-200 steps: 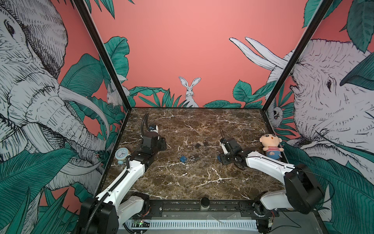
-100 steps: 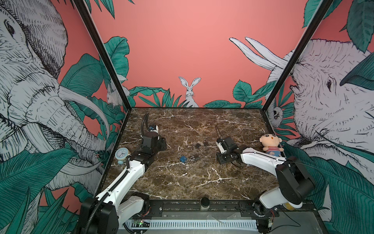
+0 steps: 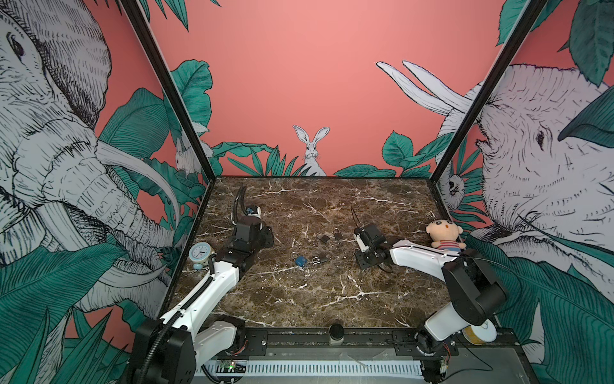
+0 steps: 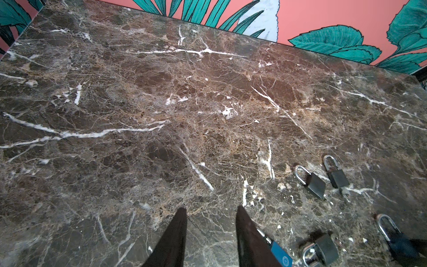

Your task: Lock with the key

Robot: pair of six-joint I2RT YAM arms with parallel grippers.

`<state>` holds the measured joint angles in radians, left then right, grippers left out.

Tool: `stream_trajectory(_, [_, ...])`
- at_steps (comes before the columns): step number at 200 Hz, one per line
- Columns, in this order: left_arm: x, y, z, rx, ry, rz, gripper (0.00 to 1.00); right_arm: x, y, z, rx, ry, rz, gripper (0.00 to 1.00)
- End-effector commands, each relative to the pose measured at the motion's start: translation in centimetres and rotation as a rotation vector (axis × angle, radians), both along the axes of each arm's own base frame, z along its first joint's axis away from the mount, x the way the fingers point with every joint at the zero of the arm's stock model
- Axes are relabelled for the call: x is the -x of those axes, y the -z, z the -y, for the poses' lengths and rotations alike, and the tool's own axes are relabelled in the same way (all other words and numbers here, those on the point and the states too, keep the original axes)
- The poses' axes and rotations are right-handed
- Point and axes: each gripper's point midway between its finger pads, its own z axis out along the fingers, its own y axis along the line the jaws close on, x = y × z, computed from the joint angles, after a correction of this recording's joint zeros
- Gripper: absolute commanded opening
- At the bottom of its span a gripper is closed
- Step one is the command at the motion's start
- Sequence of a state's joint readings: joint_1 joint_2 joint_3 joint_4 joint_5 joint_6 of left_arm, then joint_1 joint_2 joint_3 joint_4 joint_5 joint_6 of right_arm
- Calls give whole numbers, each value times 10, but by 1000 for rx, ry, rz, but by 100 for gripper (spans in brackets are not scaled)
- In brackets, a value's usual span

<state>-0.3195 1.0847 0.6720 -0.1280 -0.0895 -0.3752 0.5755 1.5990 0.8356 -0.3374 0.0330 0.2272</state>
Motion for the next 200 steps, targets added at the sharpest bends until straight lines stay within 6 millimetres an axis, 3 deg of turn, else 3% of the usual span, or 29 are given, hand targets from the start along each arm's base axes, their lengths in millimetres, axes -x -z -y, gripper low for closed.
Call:
stream_trajectory(1, [-4,-10,3,17,-1,20,38,-4,3,-1,27,-11,2,44])
stream_trajectory(60, [-4,-9,2,15,-4,17,37,-4,11,-1,35,-11,-15,42])
stream_trajectory(100, [-3,-10,2,15,-4,18,36,-2,10,-1,34,-15,-23,23])
stream_trajectory(139, [-1,-14,11,37,37,12,31,-3,-9,-8,2,-34,-10,18])
stream_trajectory(141, [-1,-14,12,39,41,10,31,-5,-18,-9,-14,-36,12,18])
stream_trajectory(156, [0,-17,19,61,69,8,30,-6,-33,-13,-39,-47,36,17])
stream_trajectory(200, [11,-27,62,145,218,8,30,-3,-72,-26,-109,-87,75,17])
